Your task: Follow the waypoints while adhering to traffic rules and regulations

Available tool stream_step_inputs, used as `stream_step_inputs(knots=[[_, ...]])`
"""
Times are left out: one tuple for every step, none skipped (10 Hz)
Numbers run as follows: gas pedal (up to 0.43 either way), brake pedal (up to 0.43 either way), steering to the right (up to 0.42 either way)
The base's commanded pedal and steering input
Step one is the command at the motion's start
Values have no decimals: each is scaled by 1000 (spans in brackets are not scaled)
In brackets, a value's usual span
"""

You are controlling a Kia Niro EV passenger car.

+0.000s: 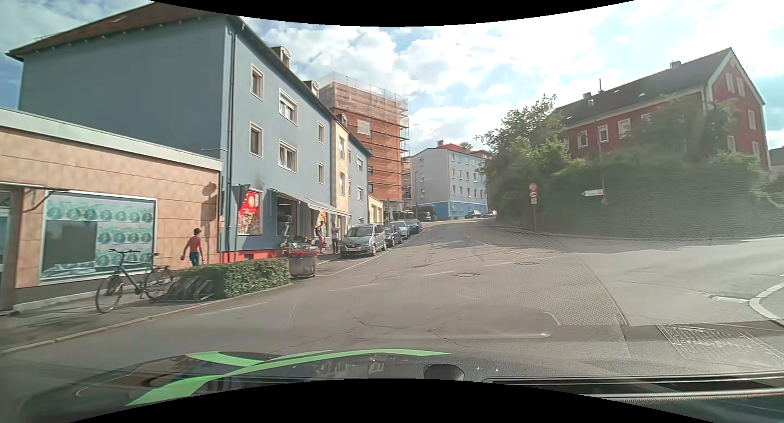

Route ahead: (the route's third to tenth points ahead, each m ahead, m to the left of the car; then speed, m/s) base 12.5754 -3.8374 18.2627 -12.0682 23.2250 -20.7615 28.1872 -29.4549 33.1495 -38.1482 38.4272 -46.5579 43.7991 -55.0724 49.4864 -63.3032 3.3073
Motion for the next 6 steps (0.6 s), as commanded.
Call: stream_step_inputs(knots=[[280,0,506],[280,0,498],[280,0,481],[280,0,455],[280,0,421],[280,0,384]])
